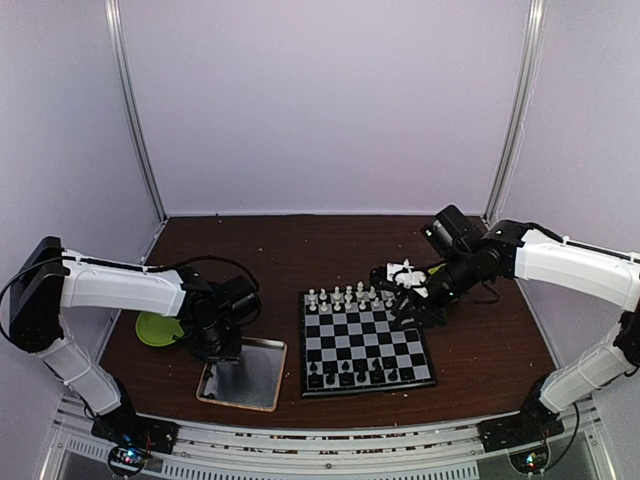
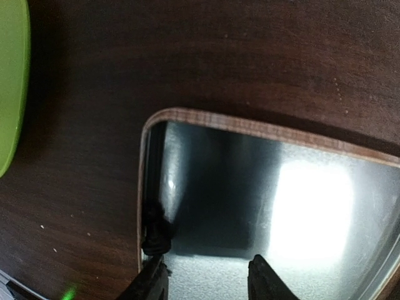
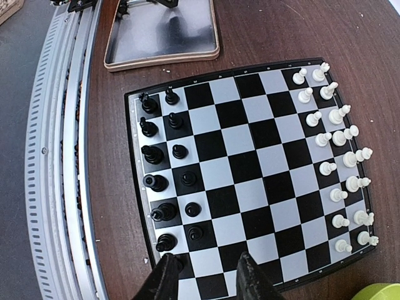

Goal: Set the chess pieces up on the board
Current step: Pick up the pawn from the storage box.

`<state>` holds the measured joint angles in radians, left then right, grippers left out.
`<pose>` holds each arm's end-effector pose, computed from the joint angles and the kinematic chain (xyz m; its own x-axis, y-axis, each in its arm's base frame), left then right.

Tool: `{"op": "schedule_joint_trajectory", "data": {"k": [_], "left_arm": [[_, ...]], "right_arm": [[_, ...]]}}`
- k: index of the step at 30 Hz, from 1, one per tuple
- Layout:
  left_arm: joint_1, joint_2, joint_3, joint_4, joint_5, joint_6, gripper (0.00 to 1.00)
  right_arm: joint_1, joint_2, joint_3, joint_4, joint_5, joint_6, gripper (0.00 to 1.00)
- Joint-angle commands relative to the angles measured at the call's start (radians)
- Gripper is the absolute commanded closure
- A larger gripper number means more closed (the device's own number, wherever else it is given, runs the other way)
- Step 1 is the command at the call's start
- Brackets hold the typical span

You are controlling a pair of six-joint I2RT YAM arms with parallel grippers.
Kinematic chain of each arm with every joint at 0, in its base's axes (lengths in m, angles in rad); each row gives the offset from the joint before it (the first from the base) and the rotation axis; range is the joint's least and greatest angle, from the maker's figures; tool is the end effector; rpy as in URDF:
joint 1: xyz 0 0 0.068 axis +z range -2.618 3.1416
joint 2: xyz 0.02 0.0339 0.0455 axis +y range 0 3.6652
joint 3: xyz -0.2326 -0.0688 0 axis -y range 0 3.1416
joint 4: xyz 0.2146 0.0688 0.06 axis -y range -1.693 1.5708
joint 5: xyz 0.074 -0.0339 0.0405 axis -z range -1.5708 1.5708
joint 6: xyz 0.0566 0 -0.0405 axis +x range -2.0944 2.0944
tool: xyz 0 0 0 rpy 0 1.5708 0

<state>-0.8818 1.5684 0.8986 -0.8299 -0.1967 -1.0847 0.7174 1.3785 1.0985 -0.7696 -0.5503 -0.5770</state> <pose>0.1574 -0.1737 0.1307 -0.9578 -0.2011 -0.2055 -0.2112 0.9770 0.0283 0.1759 0.1927 0.2342 -0.1350 -0.7348 -0.6647 -0.9906 0.0838 0.1085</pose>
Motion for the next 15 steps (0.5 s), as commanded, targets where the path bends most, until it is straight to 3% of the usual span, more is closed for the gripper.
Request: {"op": "schedule_joint_trajectory", "data": {"k": [1, 15], "left_arm": [[0.010, 0.014, -0.015, 0.018, -0.037, -0.028, 0.54], [0.044, 0.071, 0.006, 0.039, -0.033, 0.045, 0.54]], "right_arm": [[-0.004, -0.002, -0.008, 0.003, -0.011, -0.006, 0.68], [-0.004, 0.024, -0.005, -0.008, -0.011, -0.012, 0.68]]}}
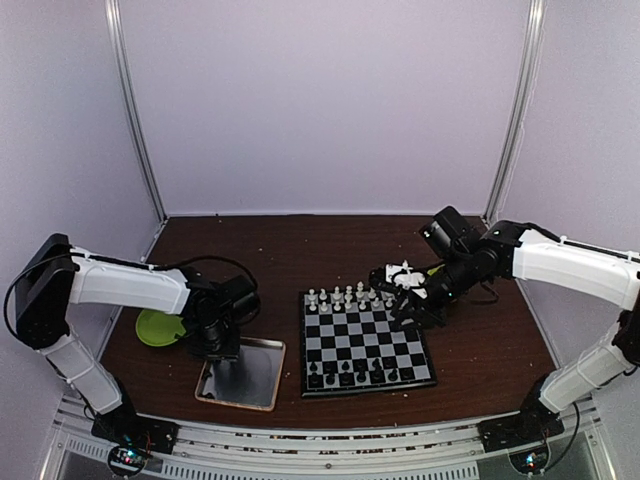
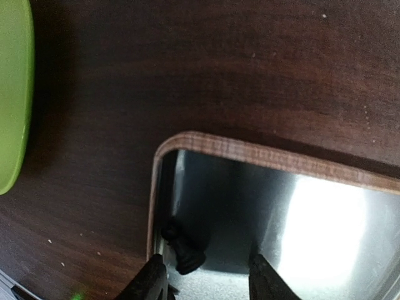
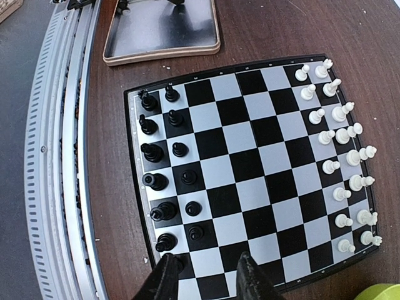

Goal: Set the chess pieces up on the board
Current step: Pick up the pawn from the storage box.

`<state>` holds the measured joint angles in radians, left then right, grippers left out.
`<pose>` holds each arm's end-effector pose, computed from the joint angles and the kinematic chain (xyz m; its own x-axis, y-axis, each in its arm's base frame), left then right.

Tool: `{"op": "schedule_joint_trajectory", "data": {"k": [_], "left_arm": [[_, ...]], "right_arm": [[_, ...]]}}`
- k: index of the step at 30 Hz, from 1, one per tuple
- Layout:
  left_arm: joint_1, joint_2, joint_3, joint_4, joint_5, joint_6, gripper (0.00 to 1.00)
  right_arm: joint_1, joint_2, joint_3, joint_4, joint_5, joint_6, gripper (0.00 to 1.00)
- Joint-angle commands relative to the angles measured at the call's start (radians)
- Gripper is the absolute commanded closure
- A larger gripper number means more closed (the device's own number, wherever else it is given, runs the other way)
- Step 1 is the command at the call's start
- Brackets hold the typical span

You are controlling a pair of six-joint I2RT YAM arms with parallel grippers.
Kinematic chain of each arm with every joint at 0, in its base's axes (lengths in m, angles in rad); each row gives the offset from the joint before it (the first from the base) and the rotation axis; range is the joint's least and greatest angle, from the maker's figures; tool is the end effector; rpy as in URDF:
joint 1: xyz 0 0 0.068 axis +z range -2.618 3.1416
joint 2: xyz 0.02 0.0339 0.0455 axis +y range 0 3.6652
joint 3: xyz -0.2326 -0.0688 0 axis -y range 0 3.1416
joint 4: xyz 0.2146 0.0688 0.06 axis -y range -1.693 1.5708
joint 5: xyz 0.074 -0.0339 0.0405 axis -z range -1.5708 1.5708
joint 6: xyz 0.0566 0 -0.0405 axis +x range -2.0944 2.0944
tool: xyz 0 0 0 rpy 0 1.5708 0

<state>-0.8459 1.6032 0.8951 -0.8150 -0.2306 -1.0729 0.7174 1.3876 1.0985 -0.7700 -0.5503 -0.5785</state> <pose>0.1660 -0.1679 0.1230 -0.9502 -0.2172 -0.2233 -0.2373 0.9691 0.0671 0.1767 0.1934 0.2320 -0.1382 -0.7391 -0.6593 -0.9900 0.0834 0.1140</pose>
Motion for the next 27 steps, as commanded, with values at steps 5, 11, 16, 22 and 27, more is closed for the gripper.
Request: {"op": "schedule_joint_trajectory", "data": {"k": [5, 11, 16, 22, 27], "left_arm": [[0.008, 0.053, 0.007, 0.041, 0.020, 0.039, 0.54], [0.034, 0.049, -0.010, 0.049, 0.005, 0.010, 0.54], [0.054, 0.039, -0.005, 0.127, 0.008, 0.028, 0.54], [0.054, 0.084, 0.083, 0.076, -0.024, 0.126, 0.58], [0.054, 0.113, 0.126, 0.014, -0.086, 0.207, 0.58]], "right_arm": [[-0.004, 0.019, -0.005, -0.008, -0.010, -0.012, 0.68], [-0.004, 0.021, -0.004, -0.010, -0.011, -0.012, 0.68], [-0.004, 0.025, -0.003, -0.012, -0.011, -0.014, 0.68], [-0.004, 0.022, -0.004, -0.014, -0.007, -0.018, 0.68], [-0.004, 0.024, -0.003, -0.016, -0.005, -0.023, 0.68]]}}
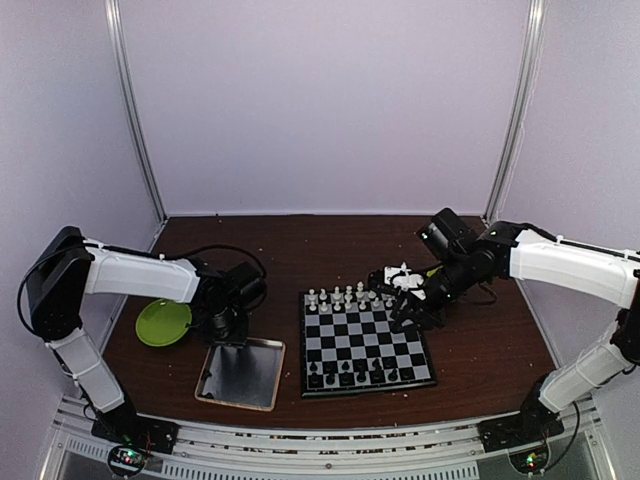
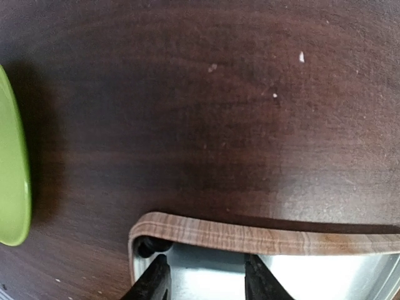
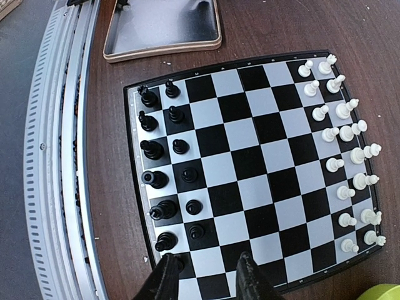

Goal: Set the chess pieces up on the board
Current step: Pick up the pawn from the storage box.

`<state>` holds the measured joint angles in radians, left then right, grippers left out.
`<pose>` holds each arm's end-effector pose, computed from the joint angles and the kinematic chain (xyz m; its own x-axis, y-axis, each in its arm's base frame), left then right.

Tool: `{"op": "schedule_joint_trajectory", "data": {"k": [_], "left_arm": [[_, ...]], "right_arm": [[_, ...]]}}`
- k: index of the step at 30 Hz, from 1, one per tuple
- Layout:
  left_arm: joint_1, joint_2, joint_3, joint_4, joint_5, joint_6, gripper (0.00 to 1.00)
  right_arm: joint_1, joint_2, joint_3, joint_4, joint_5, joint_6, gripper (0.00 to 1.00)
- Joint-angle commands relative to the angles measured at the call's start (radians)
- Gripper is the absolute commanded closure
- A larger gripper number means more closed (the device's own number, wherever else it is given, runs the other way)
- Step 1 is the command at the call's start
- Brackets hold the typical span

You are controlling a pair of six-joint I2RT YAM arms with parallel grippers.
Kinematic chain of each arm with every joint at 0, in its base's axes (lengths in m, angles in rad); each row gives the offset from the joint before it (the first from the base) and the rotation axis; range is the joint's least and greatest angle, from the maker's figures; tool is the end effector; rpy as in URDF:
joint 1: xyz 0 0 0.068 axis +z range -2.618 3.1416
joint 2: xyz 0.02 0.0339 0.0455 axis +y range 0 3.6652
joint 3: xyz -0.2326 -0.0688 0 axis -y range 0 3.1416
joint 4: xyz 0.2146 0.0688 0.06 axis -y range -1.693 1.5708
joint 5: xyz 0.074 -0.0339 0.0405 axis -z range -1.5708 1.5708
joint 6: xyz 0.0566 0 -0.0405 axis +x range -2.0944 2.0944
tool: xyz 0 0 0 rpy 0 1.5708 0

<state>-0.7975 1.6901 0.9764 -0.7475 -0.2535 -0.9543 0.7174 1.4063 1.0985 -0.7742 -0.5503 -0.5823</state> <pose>0.1941 -0.1785 0.1213 -0.9510 -0.1564 -0.2666 -0.1770 0.9827 0.0549 0.1780 0.1946 0.2272 -0.1457 -0.7492 -0.6461 -0.9884 0.0824 0.1274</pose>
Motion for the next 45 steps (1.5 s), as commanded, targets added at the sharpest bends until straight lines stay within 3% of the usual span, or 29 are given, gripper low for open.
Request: {"op": "schedule_joint_trajectory", "data": {"k": [1, 15, 24, 33, 39, 45], "left_arm": [[0.006, 0.032, 0.054, -0.062, -0.069, 0.095, 0.58], [0.006, 0.143, 0.109, -0.052, -0.075, 0.174, 0.58], [-0.011, 0.133, 0.088, 0.052, 0.014, 0.268, 0.78], [-0.047, 0.122, 0.055, 0.056, 0.012, 0.267, 0.81], [-0.070, 0.040, -0.021, 0.100, -0.016, 0.261, 0.80], [-0.070, -0.052, -0.124, 0.248, -0.008, 0.305, 0.68]], "right_arm": [[-0.004, 0.005, -0.003, -0.014, -0.005, -0.019, 0.68], [-0.004, 0.018, 0.001, -0.021, -0.005, -0.021, 0.68], [-0.004, 0.028, 0.002, -0.023, -0.003, -0.021, 0.69], [-0.004, 0.036, 0.005, -0.027, -0.005, -0.021, 0.69], [-0.004, 0.038, 0.006, -0.026, -0.006, -0.021, 0.69], [-0.004, 0.042, 0.010, -0.032, -0.011, -0.021, 0.69]]}}
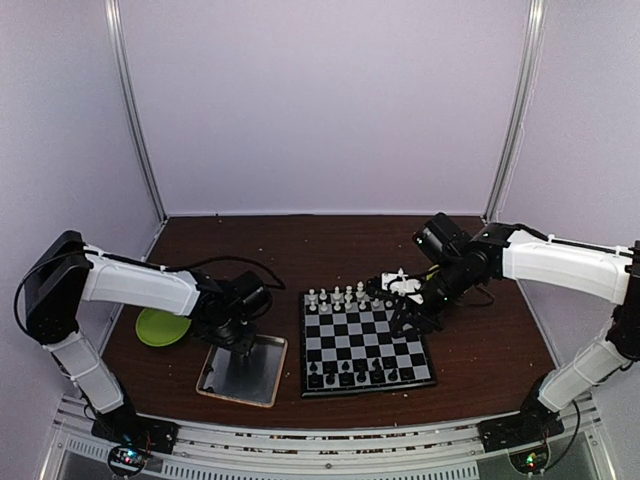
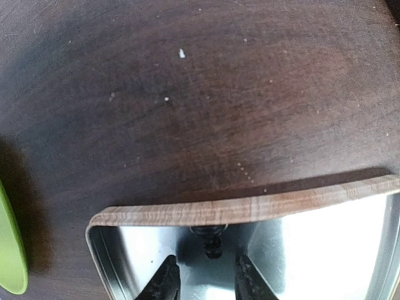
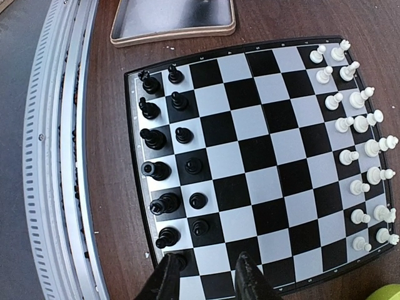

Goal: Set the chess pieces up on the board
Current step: Pick up the pawn from the storage box.

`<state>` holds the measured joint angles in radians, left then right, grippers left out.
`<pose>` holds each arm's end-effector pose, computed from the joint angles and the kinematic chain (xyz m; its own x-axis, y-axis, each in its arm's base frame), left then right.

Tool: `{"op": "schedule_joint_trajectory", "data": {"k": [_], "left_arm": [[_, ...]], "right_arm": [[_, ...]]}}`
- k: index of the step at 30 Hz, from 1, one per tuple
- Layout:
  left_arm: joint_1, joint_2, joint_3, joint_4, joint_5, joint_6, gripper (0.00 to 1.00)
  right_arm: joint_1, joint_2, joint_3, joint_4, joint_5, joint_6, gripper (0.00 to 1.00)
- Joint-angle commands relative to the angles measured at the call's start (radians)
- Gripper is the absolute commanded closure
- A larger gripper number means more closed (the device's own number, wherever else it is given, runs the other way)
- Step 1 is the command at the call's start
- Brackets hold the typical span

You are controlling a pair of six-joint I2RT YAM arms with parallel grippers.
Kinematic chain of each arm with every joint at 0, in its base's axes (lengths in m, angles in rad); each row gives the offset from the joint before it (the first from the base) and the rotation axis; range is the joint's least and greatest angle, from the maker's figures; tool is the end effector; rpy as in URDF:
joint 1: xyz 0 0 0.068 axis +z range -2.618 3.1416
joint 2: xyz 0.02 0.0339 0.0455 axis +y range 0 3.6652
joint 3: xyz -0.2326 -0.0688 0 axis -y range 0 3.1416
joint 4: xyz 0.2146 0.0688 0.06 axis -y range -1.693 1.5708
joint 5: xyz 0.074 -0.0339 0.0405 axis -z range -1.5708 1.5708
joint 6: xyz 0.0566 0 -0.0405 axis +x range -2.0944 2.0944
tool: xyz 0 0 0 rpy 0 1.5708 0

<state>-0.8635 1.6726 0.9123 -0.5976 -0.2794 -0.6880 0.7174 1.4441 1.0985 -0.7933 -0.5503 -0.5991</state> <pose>0.1858 -0.1933 0.1150 -0.9305 0.1492 -0.3344 0.1319 0.9885 0.0741 0.1795 0.1959 0.2170 -0.1561 -0.7741 -0.6135 -0.9849 0.0749 0.1562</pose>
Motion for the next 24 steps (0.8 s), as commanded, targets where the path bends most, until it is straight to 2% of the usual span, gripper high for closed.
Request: {"op": "schedule_joint_trajectory", "data": {"k": [1, 12, 24], "left_arm": [[-0.003, -0.035, -0.070, 0.124, 0.023, 0.046, 0.68], [0.029, 0.044, -0.061, 0.168, 0.052, 0.047, 0.78], [0.031, 0.043, -0.084, 0.160, 0.113, 0.069, 0.91]], "right_arm": [[-0.005, 0.003, 0.009, -0.012, -0.012, -0.003, 0.69], [-0.004, 0.004, 0.010, -0.011, -0.011, -0.002, 0.69], [-0.004, 0.006, 0.010, -0.015, -0.010, -0.002, 0.69]]}}
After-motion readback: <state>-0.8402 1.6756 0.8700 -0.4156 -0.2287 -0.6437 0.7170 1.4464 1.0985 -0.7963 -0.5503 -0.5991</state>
